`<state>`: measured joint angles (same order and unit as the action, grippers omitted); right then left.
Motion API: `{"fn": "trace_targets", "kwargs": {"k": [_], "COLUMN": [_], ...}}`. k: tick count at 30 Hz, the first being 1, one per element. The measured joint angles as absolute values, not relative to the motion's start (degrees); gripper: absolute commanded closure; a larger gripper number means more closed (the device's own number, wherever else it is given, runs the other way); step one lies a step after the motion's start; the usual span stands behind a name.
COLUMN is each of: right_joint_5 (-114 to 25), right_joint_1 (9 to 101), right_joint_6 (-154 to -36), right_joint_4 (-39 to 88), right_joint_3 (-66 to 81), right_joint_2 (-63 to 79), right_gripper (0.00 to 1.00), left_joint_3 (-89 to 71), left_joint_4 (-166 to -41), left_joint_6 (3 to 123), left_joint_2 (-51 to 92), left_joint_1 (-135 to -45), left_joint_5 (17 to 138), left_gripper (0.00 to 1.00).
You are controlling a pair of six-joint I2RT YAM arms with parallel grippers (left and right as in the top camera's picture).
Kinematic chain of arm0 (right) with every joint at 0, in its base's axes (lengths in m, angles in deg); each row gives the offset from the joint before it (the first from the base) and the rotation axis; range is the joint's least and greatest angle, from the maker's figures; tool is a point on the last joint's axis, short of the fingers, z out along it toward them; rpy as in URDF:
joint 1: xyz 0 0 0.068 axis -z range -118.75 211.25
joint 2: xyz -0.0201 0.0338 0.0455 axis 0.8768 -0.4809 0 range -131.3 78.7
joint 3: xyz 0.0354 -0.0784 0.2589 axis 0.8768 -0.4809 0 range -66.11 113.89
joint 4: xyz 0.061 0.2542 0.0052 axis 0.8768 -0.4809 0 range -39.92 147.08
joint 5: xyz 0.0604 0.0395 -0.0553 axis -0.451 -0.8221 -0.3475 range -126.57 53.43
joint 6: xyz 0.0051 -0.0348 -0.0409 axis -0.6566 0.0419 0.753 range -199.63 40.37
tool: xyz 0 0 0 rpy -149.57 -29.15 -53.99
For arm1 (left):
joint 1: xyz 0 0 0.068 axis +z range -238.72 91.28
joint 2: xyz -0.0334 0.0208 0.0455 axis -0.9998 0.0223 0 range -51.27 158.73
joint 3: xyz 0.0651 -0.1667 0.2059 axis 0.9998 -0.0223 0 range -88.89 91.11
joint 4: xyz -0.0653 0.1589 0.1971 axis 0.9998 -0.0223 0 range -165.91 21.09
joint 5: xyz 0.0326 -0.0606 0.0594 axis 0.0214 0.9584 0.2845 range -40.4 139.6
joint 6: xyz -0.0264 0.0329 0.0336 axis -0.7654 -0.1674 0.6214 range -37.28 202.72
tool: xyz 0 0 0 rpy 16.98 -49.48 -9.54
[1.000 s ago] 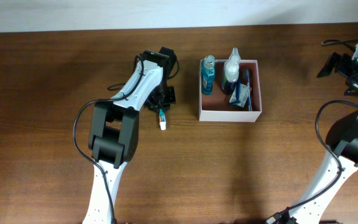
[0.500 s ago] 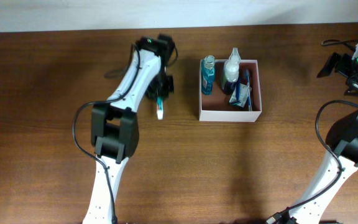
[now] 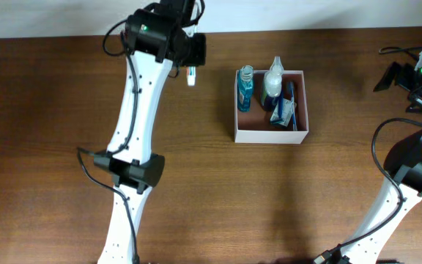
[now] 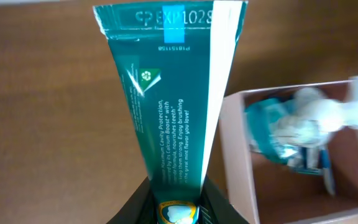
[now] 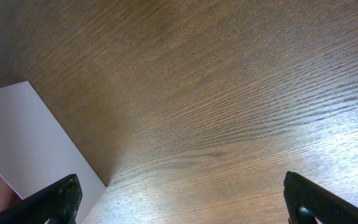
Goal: Pack container
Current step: 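Lift the toothpaste with the left gripper over the pink box, then lower the toothpaste into the box and open the left gripper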
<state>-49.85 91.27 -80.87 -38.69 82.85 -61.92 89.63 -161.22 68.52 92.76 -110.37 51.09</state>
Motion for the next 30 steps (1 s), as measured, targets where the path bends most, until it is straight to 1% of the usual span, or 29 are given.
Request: {"fn": "trace_targets", "kwargs": {"k": [5, 18, 23, 30], "right_joint_5": [-49.87, -49.87, -49.87, -49.87], "right_joint_1": [91.27, 91.27, 91.27, 91.27], "right_joint_6": [-80.85, -80.85, -80.87, -80.89], "right_joint_4": [-38.66, -38.69, -38.69, -38.69], "right_joint_3": [82.85, 82.85, 82.85, 82.85], "right_joint_2": [-61.92, -61.92, -61.92, -61.92], "right_gripper": [0.01, 0.01, 0.01, 0.01], "left_joint_3": [90.37, 89.98, 86.94, 78.07], "left_joint_4": [-161.20, -158.05, -154.80, -149.55], "left_joint_6": [70.14, 77.83, 78.68, 78.68], "left_joint_2": [92.21, 92.21, 92.21, 92.21], "left_joint_1": [-114.37, -129.50, -131.44, -131.72], "left_joint_5": [51.38, 52.40, 52.19, 51.97], "left_gripper": [0.79, 0.77, 0.76, 0.73]}}
